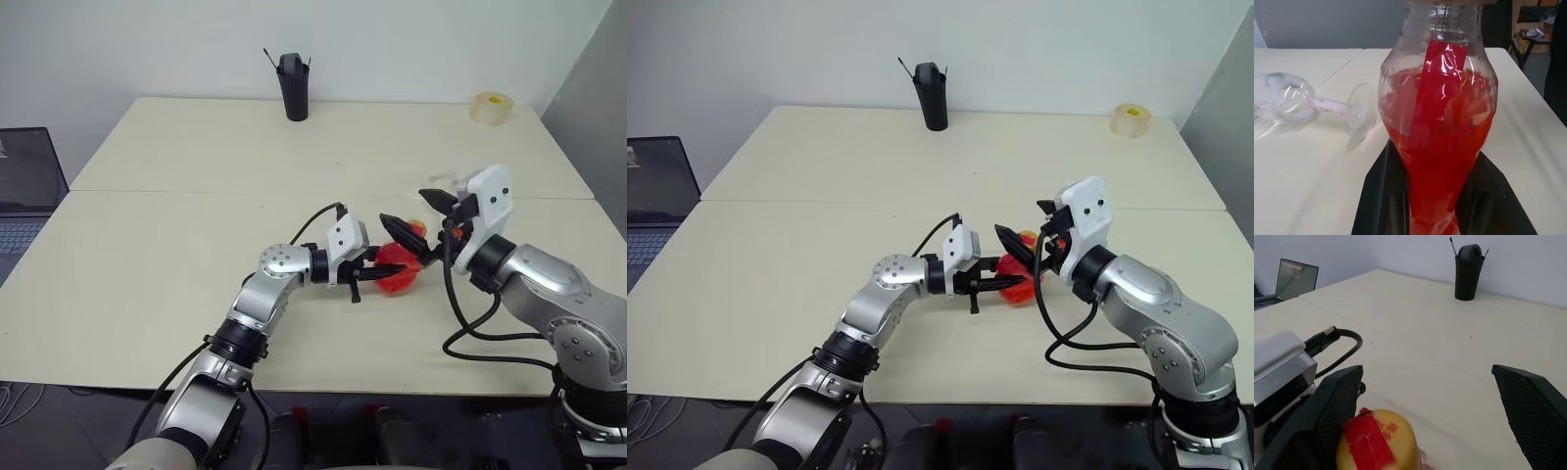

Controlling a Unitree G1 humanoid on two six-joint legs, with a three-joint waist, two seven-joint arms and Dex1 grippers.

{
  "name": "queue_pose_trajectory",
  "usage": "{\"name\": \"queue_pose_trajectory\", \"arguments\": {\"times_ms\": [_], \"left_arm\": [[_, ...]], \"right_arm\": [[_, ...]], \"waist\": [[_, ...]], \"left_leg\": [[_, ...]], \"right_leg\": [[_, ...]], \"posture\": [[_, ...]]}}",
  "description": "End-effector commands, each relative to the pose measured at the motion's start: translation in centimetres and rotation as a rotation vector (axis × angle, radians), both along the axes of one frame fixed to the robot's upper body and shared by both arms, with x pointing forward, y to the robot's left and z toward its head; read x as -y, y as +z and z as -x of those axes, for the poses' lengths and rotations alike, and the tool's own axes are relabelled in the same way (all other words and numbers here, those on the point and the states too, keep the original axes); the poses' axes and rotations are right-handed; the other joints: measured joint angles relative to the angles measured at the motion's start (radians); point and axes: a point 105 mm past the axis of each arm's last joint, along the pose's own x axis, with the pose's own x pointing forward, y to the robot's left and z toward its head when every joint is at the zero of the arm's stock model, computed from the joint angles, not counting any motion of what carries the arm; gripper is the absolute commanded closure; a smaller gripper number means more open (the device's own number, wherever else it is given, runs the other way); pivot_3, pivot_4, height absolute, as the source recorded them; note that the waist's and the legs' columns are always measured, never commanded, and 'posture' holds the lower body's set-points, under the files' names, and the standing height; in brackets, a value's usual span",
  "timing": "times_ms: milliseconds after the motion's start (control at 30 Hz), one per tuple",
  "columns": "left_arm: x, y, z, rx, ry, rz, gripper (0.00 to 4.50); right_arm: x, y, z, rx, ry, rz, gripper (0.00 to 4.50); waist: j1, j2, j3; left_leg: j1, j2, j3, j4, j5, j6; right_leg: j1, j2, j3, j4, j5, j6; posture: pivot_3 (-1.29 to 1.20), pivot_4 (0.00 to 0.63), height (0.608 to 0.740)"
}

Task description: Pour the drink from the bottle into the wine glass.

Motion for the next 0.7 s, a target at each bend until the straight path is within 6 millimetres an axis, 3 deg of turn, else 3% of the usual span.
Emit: {"name": "queue_pose_trajectory", "arguments": {"times_ms": [33, 433, 700], "left_arm": [[0.3, 2.0, 0.3, 0.068, -0.02, 0.047, 3.75], [0.3, 2.0, 0.2, 0.069, -0.021, 0.043, 3.75], [0.1, 2.0, 0.0, 0.073, -0.016, 0.04, 3.75]], "right_arm": [[0.9, 1.3, 0.9, 0.059, -0.016, -0.001, 0.0], [3.2, 1.2, 3.7, 0.019, -0.007, 0.021, 0.0], [3.5, 0.6, 5.7, -0.041, 0.078, 0.07, 0.0]], "waist": [[0.0, 0.0, 0.0], [0.001, 0.0, 0.0], [0.0, 0.0, 0.0]], "left_leg": [[0.0, 0.0, 0.0, 0.0, 0.0, 0.0], [0.0, 0.0, 0.0, 0.0, 0.0, 0.0], [0.0, 0.0, 0.0, 0.0, 0.0, 0.0]], "right_leg": [[0.0, 0.0, 0.0, 0.0, 0.0, 0.0], [0.0, 0.0, 0.0, 0.0, 0.0, 0.0], [0.0, 0.0, 0.0, 0.0, 0.0, 0.0]], "posture": [[0.0, 0.15, 0.74], [0.0, 0.15, 0.74], [0.0, 0.15, 0.74]]}}
